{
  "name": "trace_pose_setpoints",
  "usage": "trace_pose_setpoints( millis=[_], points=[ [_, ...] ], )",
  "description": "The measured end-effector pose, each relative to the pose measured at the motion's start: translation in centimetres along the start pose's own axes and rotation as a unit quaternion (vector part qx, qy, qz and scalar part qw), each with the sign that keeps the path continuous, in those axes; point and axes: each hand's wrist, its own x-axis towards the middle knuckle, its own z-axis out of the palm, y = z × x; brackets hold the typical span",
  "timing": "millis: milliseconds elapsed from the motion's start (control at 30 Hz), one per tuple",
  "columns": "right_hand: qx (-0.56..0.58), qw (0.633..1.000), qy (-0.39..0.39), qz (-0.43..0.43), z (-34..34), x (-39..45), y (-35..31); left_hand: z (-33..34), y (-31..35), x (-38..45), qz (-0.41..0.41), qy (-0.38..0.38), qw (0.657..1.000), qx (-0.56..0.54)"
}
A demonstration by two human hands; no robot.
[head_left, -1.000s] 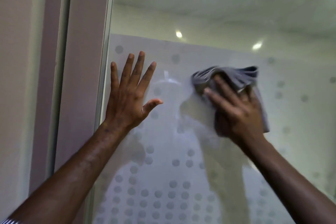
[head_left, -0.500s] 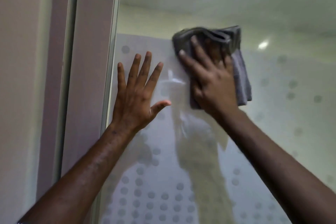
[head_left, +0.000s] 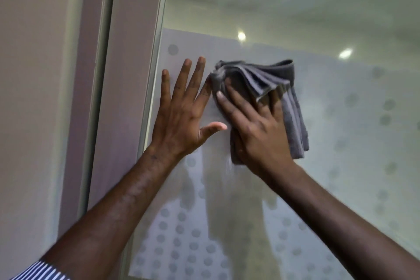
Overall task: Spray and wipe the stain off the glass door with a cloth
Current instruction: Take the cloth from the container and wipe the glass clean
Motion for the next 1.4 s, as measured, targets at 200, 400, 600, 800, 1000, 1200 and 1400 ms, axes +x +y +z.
trace_pose_setpoints(
  millis=[200, 400, 600, 800, 1000, 1200, 1400],
  points=[
    [-0.049, 0.997, -0.021, -0.063, -0.1, 0.3, 1.9, -0.2, 0.2, 0.1, -0.011, 0.000, 1.000, 0.005],
    [-0.024, 0.990, 0.041, 0.134, -2.6, 7.0, 5.5, 0.9, -0.1, 0.0, -0.028, 0.024, 0.998, 0.056],
    [-0.012, 0.994, 0.017, 0.103, -2.3, 4.7, 4.4, 1.0, -0.4, -1.3, -0.014, 0.032, 0.998, 0.046],
    [-0.012, 0.999, 0.005, 0.051, -1.1, 1.7, 2.6, 1.4, -0.5, -4.0, -0.018, 0.039, 0.998, 0.044],
    [-0.022, 0.992, -0.030, -0.119, -0.1, -4.4, 0.7, 2.2, -0.7, -7.2, -0.022, 0.031, 0.998, 0.047],
    [-0.001, 0.998, 0.048, 0.042, -2.3, 3.1, 5.1, 2.4, -0.9, -8.2, -0.023, 0.024, 0.998, 0.055],
    [0.004, 0.997, -0.012, -0.072, -0.1, -0.8, 0.6, 2.5, -0.9, -8.2, -0.020, 0.038, 0.998, 0.045]
  ],
)
